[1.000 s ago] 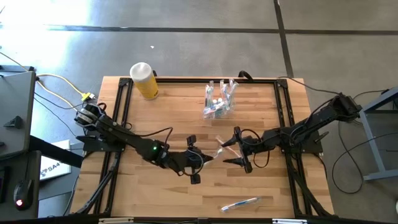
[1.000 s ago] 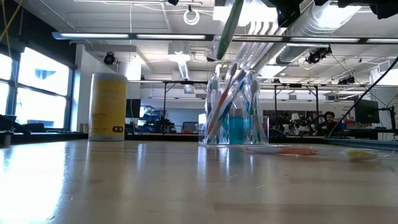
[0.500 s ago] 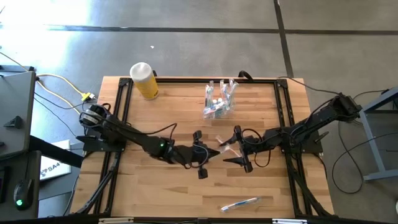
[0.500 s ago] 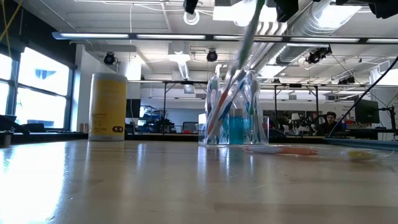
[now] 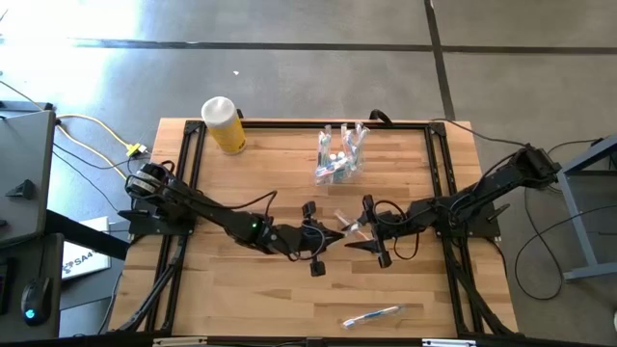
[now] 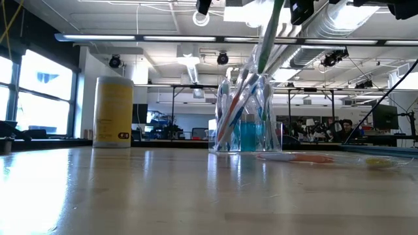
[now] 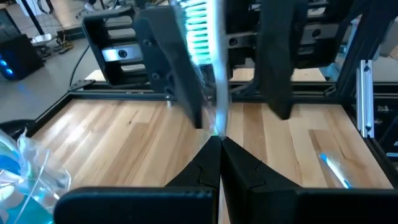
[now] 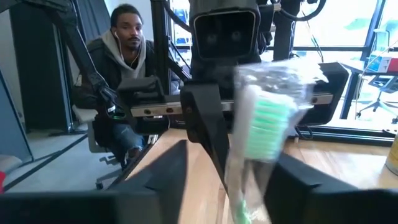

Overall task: Pick & Place toothbrushing station
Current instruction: Put the green toothbrush into the transparent organizer

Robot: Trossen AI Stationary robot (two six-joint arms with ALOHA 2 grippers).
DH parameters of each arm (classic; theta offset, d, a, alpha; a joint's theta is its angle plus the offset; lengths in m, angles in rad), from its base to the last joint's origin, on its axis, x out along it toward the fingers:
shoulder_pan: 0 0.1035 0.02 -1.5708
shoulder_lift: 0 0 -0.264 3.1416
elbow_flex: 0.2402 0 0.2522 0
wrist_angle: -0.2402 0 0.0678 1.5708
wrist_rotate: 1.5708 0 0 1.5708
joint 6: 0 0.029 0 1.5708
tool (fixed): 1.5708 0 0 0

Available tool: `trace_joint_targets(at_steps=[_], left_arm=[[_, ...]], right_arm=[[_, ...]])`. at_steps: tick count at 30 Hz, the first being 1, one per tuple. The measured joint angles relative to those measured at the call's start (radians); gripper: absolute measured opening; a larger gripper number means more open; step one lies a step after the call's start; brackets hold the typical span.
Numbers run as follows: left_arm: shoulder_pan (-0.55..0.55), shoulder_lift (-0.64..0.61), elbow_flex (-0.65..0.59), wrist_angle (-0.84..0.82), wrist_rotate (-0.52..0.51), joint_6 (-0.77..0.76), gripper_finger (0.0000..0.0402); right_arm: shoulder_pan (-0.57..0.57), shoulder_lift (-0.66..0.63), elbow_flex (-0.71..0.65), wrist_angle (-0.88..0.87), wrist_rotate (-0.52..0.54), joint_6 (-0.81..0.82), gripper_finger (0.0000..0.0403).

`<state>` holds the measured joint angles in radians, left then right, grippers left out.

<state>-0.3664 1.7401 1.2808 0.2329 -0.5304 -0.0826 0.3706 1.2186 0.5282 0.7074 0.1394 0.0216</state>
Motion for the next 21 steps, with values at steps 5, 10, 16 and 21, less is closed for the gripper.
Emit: trace_joint_targets(at_steps=[5, 10, 16, 21], left_arm=[[0.000, 0.000, 0.000, -0.003, 0.000, 0.000, 0.0000], [0.000, 0.000, 0.000, -0.003, 0.004, 0.004, 0.0000], [0.000, 0.000, -0.001, 0.003, 0.074, 0.007, 0.0018], [0.000, 0.000, -0.002, 0.000, 0.083, 0.006, 0.0076]], right_arm=[[0.000, 0.000, 0.000, 0.000, 0.000, -0.015, 0.0073], [0.000, 0.000, 0.000, -0.001, 0.001, -0.027, 0.0013], [0.000, 0.000, 0.000, -0.012, -0.003, -0.023, 0.0011], [0.000, 0.000, 0.001, -0.063, 0.002, 0.016, 0.0010]])
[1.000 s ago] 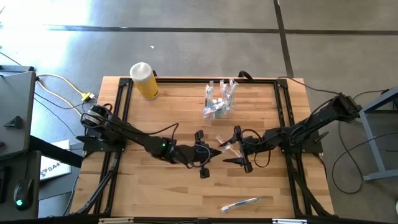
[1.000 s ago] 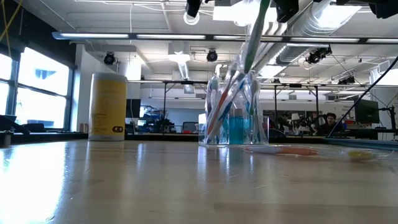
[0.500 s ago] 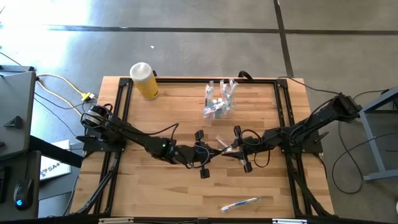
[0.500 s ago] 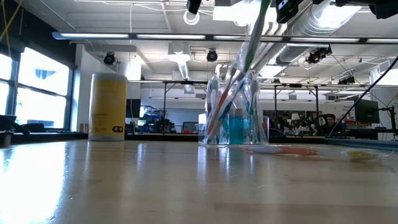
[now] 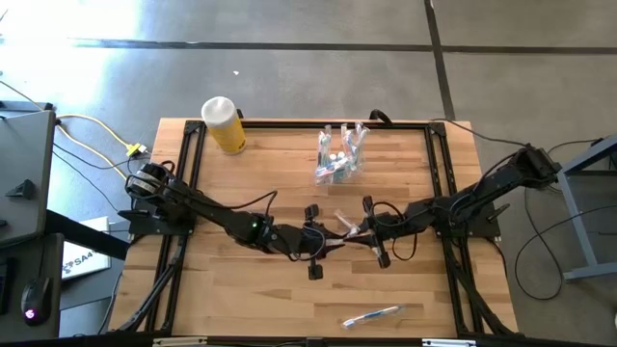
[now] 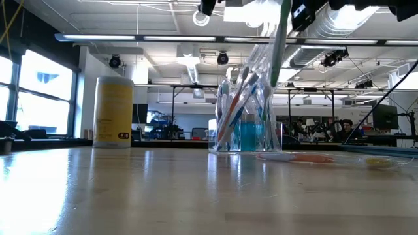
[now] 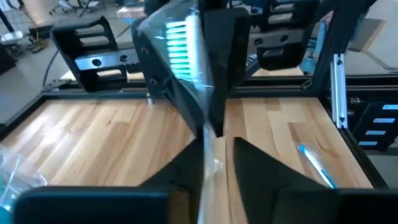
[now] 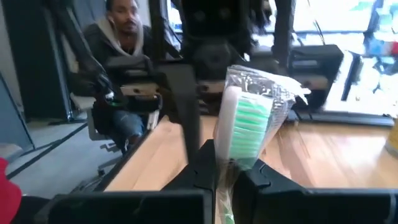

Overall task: Pick & Place toothbrushing station
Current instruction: Put the green toothbrush into the transparent organizer

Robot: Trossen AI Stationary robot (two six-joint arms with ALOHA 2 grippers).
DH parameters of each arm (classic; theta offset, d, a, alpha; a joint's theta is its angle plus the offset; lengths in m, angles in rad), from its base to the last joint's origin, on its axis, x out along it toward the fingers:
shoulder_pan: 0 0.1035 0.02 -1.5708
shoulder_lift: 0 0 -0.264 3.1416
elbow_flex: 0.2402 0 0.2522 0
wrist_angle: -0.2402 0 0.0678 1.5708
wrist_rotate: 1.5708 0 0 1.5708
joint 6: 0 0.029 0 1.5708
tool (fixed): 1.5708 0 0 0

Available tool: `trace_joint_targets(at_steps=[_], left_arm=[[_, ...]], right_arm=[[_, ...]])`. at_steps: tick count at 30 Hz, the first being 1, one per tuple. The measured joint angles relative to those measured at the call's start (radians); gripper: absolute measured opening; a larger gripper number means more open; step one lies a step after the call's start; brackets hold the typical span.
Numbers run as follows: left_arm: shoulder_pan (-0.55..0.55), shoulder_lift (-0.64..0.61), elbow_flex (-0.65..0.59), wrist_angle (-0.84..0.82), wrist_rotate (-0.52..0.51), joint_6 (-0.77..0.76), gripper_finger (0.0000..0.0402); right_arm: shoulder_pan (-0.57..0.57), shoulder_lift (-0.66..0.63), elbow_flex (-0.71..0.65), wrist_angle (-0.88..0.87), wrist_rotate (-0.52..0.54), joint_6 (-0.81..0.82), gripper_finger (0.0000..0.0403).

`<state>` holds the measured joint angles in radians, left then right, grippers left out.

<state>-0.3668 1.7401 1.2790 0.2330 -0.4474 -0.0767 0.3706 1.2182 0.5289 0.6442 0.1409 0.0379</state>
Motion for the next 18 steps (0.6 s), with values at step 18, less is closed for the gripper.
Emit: trace_joint_targets(at_steps=[18], left_arm=[[0.000, -0.002, 0.000, -0.215, 0.039, -0.140, 0.0207]], right_arm=[[-0.056, -0.238, -0.002, -0.401, 0.670, 0.015, 0.0009]])
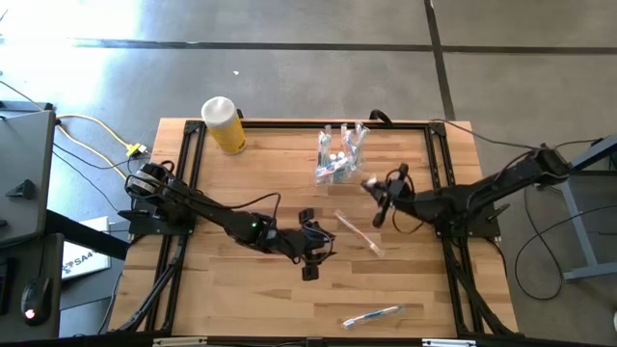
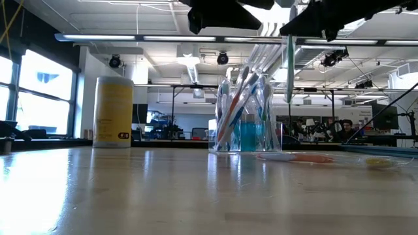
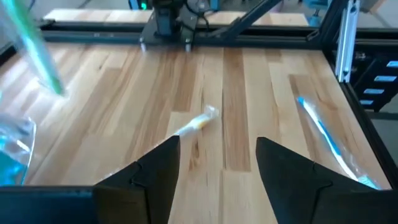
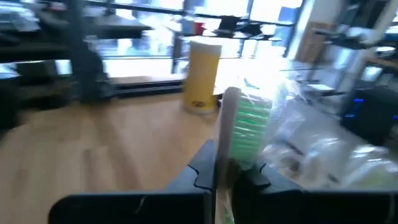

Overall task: Pick & Place toothbrushing station
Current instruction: Put the green toothbrush into the transparent organizer

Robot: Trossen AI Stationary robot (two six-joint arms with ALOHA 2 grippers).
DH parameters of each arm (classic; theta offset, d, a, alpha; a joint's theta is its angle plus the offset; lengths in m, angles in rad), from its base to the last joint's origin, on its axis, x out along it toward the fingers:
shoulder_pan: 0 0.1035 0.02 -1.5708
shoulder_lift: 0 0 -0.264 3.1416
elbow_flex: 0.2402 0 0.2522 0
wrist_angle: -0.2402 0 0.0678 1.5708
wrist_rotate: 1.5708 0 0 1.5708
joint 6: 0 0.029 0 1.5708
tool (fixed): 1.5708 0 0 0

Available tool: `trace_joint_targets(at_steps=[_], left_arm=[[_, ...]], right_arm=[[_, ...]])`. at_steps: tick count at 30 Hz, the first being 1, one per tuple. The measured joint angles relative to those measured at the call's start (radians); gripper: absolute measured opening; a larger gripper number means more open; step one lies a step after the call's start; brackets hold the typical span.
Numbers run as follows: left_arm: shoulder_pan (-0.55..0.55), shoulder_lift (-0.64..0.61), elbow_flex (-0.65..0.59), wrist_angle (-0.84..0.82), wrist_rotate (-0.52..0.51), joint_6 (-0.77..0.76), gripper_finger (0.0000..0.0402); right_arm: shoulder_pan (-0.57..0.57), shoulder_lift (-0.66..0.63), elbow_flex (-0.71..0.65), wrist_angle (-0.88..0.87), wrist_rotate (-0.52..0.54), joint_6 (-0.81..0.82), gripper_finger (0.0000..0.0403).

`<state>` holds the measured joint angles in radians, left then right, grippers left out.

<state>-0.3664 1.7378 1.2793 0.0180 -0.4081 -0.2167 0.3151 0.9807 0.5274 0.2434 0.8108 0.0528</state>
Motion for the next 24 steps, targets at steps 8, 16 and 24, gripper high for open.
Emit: trace_joint_targets(at_steps=[8, 16, 24], left_arm=[[0.000, 0.000, 0.000, -0.056, 0.015, -0.077, 0.0207], [0.000, 0.000, 0.000, -0.097, 0.058, -0.081, 0.0207], [0.000, 0.000, 0.000, -0.096, 0.058, -0.077, 0.0207]], right_arm=[[-0.301, -0.010, -0.007, 0.050, -0.217, -0.046, 0.0010], [-0.512, -0.006, -0.095, 0.216, -0.314, -0.023, 0.0009], [-0.627, 0.036, -0.121, 0.284, -0.414, 0.015, 0.0009]])
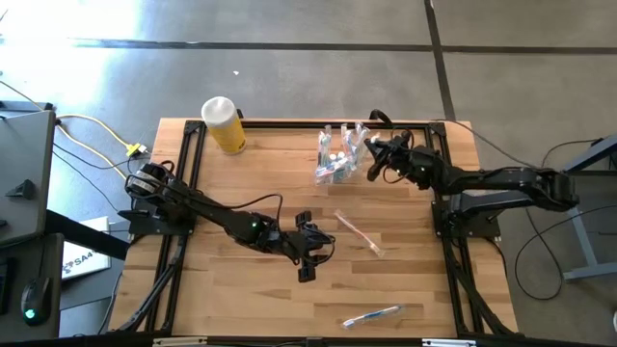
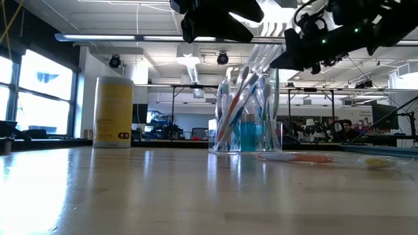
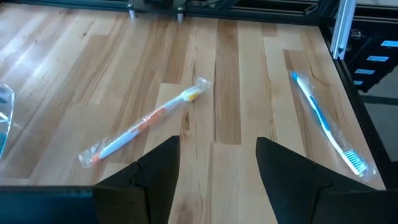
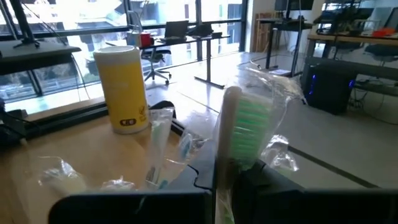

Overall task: Pick & Place toothbrushing station
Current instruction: Put the green toothbrush into the transparent organizer

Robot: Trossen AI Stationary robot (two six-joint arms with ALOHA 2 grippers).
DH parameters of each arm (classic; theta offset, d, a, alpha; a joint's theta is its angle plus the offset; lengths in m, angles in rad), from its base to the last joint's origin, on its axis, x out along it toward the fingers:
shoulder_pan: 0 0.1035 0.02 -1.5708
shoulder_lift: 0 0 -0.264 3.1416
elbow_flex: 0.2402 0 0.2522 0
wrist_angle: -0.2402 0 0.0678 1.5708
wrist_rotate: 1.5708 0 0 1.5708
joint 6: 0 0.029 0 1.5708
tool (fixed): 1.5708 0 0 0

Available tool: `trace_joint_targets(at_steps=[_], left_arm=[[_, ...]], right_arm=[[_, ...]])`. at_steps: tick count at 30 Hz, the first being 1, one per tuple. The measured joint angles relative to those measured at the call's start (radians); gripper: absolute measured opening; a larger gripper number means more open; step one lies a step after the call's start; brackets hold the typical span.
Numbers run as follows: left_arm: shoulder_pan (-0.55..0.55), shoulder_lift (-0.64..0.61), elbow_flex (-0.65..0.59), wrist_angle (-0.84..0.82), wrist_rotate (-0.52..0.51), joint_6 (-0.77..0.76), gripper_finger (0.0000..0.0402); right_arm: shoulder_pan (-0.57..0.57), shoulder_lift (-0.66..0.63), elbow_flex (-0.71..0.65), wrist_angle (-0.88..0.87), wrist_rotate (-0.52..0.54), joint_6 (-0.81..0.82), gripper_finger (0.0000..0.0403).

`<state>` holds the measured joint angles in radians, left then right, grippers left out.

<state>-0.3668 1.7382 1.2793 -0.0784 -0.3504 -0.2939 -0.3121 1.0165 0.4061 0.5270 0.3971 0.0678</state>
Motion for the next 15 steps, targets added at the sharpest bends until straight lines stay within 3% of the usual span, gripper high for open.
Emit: trace_joint_targets(at_steps=[4, 15], left_arm=[[0.000, 0.000, 0.000, 0.000, -0.012, 0.000, 0.0207], [0.000, 0.000, 0.000, -0.006, -0.027, 0.001, 0.0207]], right_arm=[[-0.036, 0.084, 0.000, 0.058, -0.055, 0.018, 0.0009], [-0.100, 0.298, 0.000, 0.103, -0.057, 0.151, 0.0009]])
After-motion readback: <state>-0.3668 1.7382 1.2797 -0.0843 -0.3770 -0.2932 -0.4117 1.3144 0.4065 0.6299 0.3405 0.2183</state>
